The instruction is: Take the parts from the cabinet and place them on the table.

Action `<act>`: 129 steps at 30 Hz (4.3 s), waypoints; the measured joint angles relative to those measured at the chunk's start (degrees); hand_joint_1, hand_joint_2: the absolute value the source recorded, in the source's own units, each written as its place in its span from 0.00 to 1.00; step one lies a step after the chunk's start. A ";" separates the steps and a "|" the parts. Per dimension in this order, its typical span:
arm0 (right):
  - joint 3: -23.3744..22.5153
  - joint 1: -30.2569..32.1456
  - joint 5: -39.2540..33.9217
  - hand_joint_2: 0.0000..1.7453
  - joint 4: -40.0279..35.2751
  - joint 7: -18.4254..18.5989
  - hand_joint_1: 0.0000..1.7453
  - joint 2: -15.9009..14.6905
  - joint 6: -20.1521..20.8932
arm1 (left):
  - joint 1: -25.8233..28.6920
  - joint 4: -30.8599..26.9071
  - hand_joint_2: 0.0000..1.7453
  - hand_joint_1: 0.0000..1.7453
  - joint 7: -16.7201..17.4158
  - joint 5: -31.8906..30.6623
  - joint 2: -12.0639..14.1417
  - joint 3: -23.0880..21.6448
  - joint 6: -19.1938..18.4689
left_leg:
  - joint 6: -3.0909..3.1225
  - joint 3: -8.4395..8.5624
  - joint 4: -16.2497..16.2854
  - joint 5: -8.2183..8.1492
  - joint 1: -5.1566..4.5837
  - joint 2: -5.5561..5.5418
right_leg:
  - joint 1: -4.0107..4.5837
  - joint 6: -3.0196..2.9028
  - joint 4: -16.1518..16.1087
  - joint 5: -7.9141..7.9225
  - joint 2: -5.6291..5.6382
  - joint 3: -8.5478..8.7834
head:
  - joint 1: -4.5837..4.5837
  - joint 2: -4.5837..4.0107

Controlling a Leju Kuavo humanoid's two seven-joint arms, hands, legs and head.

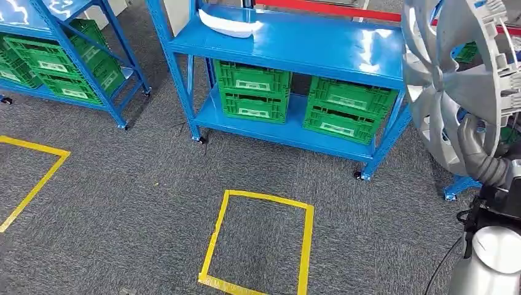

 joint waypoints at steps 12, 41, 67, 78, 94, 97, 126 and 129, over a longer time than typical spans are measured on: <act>0.52 -0.49 0.07 1.00 0.72 -0.09 0.98 0.44 -0.04 | 0.12 -0.52 1.00 0.00 0.07 0.24 0.04 0.07 0.02 | -2.93 -8.08 19.60 -10.64 0.71 -0.25 | 0.63 -3.86 -1.21 2.34 0.22 -2.04 | -0.28 0.00; 0.92 -0.44 -0.98 1.00 1.05 -0.13 0.98 0.15 -0.22 | 1.31 -2.73 1.00 0.00 0.17 0.50 -0.74 0.44 -0.53 | -3.10 -7.27 14.32 -7.86 0.91 -0.24 | -0.39 -2.96 0.54 1.51 0.53 -3.13 | 0.07 0.00; 1.40 0.14 -0.74 1.00 0.50 0.13 0.98 -0.07 1.46 | 1.57 -4.20 1.00 0.00 -1.36 -1.31 -0.98 0.55 -1.22 | -0.76 0.69 2.01 -2.73 -0.67 0.09 | 0.82 -1.88 -0.85 1.66 0.11 -2.25 | 0.00 0.00; 1.36 -0.14 0.50 1.00 0.46 -0.20 0.98 0.04 2.03 | 1.44 -4.85 1.00 0.00 -1.33 -1.88 -1.05 0.55 -1.18 | -1.87 2.79 2.85 -4.22 0.69 -0.17 | 0.11 -2.74 -1.12 2.41 0.06 -2.34 | -0.26 0.00; 1.25 0.47 0.28 1.00 0.52 -0.59 0.98 0.11 2.01 | 0.85 -5.29 1.00 0.00 -1.12 -2.05 -1.55 0.57 -0.94 | -0.46 1.69 1.57 -3.33 -0.50 -2.39 | 0.36 -0.65 -0.84 0.85 0.90 -1.40 | 0.11 0.00; 1.22 0.64 0.30 1.00 0.46 -0.61 0.98 0.20 2.01 | 1.09 -5.29 1.00 0.00 -1.11 -2.05 -1.55 0.65 -0.64 | -0.94 0.96 1.98 -3.12 -0.35 -2.67 | 0.67 -1.66 -0.91 1.39 0.38 -1.92 | 0.06 0.00; 1.18 0.29 0.61 1.00 0.39 -0.87 0.98 0.44 2.05 | 1.08 -5.75 1.00 0.00 -1.38 -2.08 -1.55 1.42 -1.18 | -0.46 0.85 1.66 -2.62 -0.56 -6.15 | 0.58 -1.62 -1.25 1.31 1.76 -1.31 | 0.22 0.00; 1.33 0.22 1.09 1.00 0.46 -0.76 0.98 0.52 2.12 | 1.43 -5.77 1.00 0.00 -1.51 -2.23 -1.38 1.68 -1.11 | -1.17 0.24 1.87 -2.46 -0.29 -7.05 | 0.06 -2.61 -1.44 1.70 0.63 -1.58 | 0.24 0.00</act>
